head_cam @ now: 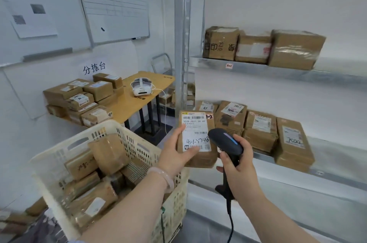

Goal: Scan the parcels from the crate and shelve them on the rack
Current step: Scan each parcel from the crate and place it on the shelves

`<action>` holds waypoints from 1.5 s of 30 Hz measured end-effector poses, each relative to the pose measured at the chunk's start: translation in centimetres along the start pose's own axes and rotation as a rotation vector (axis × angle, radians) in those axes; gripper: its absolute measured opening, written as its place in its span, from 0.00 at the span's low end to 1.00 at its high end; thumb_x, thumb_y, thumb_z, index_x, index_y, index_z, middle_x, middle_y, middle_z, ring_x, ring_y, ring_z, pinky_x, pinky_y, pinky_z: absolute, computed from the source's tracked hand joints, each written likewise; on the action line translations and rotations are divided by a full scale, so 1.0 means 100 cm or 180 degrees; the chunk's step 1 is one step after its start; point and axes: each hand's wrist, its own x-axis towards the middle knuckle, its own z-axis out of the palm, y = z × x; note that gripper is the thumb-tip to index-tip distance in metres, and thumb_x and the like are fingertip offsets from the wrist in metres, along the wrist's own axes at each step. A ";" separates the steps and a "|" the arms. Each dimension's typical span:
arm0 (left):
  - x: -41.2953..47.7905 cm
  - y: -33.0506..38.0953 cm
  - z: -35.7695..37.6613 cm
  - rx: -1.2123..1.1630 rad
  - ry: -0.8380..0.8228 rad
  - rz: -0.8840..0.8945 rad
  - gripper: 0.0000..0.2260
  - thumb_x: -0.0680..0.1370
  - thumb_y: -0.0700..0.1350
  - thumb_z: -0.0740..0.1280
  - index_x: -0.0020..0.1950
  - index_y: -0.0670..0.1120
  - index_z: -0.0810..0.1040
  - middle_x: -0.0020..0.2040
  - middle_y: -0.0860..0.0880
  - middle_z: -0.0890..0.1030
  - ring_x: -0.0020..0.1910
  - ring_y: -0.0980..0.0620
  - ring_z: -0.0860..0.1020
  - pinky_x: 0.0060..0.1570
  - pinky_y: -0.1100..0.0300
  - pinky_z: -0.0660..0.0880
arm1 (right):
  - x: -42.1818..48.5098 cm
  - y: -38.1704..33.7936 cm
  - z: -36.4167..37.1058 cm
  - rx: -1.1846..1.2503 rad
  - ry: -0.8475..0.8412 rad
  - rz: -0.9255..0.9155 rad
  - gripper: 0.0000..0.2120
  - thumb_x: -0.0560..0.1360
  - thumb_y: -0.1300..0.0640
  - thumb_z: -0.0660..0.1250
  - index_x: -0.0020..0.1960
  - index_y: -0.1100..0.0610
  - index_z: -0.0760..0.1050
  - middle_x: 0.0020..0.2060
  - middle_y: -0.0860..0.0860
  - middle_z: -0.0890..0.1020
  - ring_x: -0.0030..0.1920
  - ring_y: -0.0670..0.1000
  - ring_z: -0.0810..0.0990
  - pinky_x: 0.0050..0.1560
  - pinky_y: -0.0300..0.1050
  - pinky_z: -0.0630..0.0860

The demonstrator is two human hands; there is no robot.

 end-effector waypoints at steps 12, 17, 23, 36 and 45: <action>-0.019 0.030 0.162 0.0415 -0.0424 0.0448 0.35 0.74 0.47 0.76 0.74 0.64 0.62 0.72 0.52 0.64 0.68 0.55 0.67 0.52 0.75 0.71 | -0.021 -0.014 -0.168 -0.0168 0.0503 -0.0120 0.25 0.78 0.62 0.68 0.62 0.34 0.67 0.61 0.39 0.76 0.54 0.47 0.80 0.50 0.53 0.83; -0.030 0.036 0.200 0.0374 -0.0397 0.0519 0.35 0.72 0.45 0.78 0.71 0.65 0.63 0.71 0.53 0.65 0.67 0.56 0.67 0.53 0.73 0.74 | -0.029 -0.017 -0.205 -0.0188 0.0586 -0.0108 0.27 0.78 0.61 0.68 0.59 0.29 0.66 0.61 0.41 0.77 0.53 0.45 0.81 0.49 0.51 0.83; -0.030 0.039 0.218 0.0415 -0.0556 0.0551 0.39 0.72 0.45 0.78 0.74 0.65 0.60 0.72 0.52 0.63 0.66 0.56 0.66 0.51 0.78 0.70 | -0.035 -0.015 -0.221 -0.0171 0.0734 -0.0088 0.27 0.78 0.60 0.69 0.59 0.28 0.66 0.60 0.40 0.77 0.52 0.44 0.81 0.50 0.52 0.83; -0.021 0.035 0.216 0.0496 -0.0754 0.0767 0.32 0.74 0.45 0.76 0.71 0.63 0.64 0.69 0.51 0.65 0.67 0.54 0.66 0.56 0.77 0.68 | -0.038 -0.014 -0.217 -0.0320 0.0930 -0.0055 0.24 0.78 0.59 0.68 0.63 0.33 0.65 0.59 0.41 0.77 0.49 0.45 0.82 0.52 0.58 0.81; -0.010 0.034 0.211 0.0450 -0.0771 0.0831 0.31 0.73 0.45 0.77 0.72 0.61 0.68 0.72 0.52 0.66 0.65 0.58 0.67 0.48 0.80 0.70 | -0.032 -0.021 -0.203 -0.0524 0.1007 -0.0086 0.27 0.78 0.57 0.68 0.60 0.26 0.64 0.59 0.38 0.76 0.53 0.44 0.80 0.55 0.58 0.80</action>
